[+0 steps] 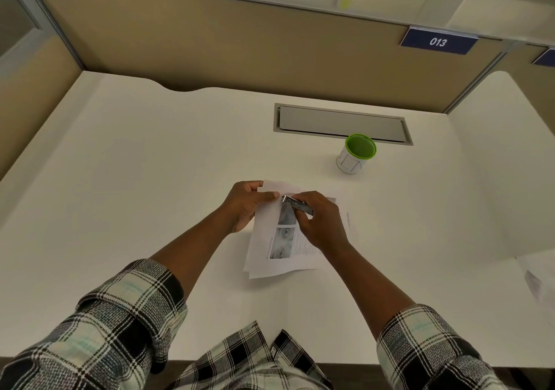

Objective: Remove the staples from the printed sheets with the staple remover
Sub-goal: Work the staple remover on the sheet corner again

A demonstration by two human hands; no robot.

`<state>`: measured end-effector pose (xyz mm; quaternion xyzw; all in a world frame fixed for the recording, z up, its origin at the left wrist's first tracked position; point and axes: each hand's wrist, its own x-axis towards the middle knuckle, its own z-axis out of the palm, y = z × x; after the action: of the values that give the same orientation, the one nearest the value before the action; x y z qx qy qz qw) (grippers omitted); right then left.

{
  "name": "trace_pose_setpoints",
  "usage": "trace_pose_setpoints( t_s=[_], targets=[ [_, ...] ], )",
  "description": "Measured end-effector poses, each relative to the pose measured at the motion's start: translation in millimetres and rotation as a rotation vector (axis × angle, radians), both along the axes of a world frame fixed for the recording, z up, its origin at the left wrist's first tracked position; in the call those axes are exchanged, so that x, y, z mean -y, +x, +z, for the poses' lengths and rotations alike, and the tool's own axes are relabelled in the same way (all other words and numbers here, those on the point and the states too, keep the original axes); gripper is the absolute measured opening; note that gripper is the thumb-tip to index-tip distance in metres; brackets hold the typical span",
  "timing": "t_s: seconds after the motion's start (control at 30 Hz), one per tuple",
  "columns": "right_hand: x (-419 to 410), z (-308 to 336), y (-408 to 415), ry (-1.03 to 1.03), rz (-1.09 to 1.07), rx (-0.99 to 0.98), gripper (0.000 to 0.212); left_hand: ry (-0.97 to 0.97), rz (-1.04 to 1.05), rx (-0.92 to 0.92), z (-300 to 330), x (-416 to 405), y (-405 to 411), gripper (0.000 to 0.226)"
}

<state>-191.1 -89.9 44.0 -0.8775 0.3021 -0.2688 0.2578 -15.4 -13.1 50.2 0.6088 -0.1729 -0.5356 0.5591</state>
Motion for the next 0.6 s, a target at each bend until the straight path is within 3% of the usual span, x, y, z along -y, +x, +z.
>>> trace_pose_setpoints(
  t_s=[0.37, 0.47, 0.6],
  targets=[
    [-0.3, -1.2, 4.6, -0.075, -0.039, 0.050, 0.021, 0.009, 0.011, 0.048, 1.2, -1.5, -1.3, 0.033],
    [1.1, -0.8, 3.9, -0.076, -0.018, 0.033, 0.022, -0.011, 0.004, 0.083, 2.7, -2.6, -3.4, 0.018],
    [3.7, -0.2, 1.6, -0.077, 0.027, 0.027, 0.024, -0.022, 0.005, 0.081, 3.1, -1.8, -3.2, 0.018]
  ],
)
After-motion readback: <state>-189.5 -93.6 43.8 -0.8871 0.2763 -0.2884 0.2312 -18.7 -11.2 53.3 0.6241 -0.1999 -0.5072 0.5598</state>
